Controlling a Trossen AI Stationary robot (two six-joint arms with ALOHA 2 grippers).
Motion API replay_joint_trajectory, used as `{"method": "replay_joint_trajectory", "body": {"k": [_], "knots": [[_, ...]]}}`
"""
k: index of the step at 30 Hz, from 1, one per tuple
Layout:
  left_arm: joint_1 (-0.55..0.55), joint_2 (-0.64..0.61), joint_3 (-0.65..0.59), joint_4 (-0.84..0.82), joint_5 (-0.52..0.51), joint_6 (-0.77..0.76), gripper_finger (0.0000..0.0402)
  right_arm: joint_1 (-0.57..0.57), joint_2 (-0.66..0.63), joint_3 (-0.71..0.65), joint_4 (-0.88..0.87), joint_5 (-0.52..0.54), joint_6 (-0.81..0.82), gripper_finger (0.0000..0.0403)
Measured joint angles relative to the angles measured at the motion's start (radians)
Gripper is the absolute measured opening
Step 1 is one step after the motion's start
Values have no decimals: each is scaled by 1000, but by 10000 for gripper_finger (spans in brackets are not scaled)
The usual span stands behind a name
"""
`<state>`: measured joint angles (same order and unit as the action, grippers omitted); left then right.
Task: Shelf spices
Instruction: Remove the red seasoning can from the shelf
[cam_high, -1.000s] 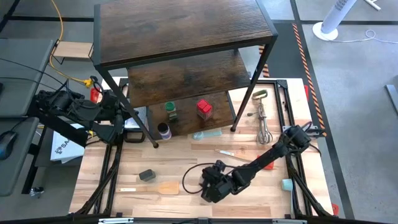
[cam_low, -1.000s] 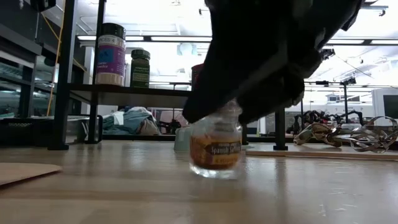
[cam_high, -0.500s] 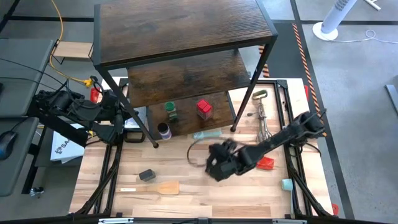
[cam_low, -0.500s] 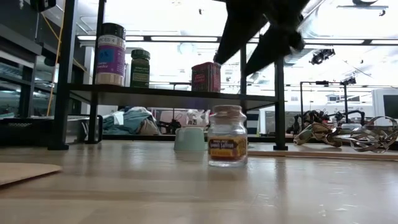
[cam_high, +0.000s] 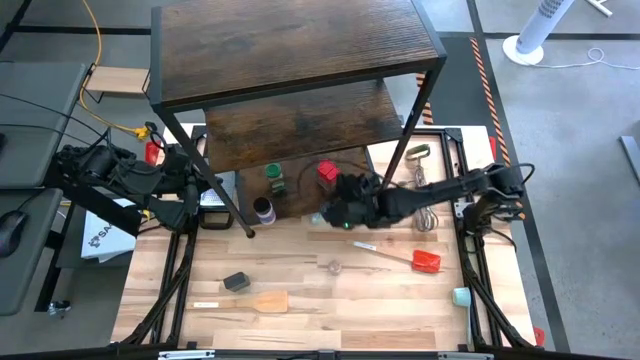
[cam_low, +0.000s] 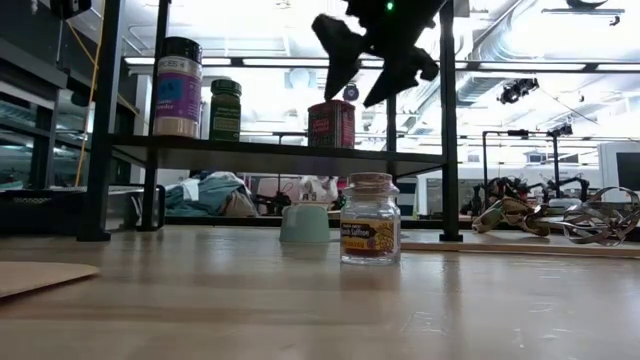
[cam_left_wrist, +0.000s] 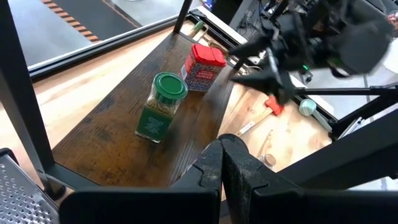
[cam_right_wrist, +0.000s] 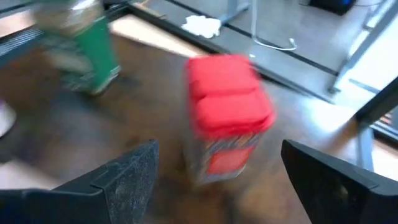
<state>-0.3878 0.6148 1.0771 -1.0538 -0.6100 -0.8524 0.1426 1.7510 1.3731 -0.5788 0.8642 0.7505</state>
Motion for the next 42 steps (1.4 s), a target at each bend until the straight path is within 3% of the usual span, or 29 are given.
{"method": "replay_joint_trajectory", "body": {"k": [4,7,12,21,26,29,33,38,42], "knots": [[0,0,0,0,8,0,0,-60,-5,0,18,-44,-3,334],[0,0,0,0,18,0,0,-102,0,0,90,-129,-84,334],[0,0,0,0,24,0,0,-158,1,0,180,-156,-196,334],[0,0,0,-1,49,0,0,-236,13,0,171,-424,-209,334],[0,0,0,-5,48,7,0,-235,12,0,150,-454,-191,328],[0,0,0,-5,47,9,0,-222,11,0,135,-454,-166,290],[0,0,0,-6,47,10,0,-177,-22,0,134,-455,-192,197],[0,0,0,-50,46,21,0,-77,-126,0,123,-506,-231,195],[0,0,0,-93,21,11,0,85,-208,0,33,-467,-167,195]]}}
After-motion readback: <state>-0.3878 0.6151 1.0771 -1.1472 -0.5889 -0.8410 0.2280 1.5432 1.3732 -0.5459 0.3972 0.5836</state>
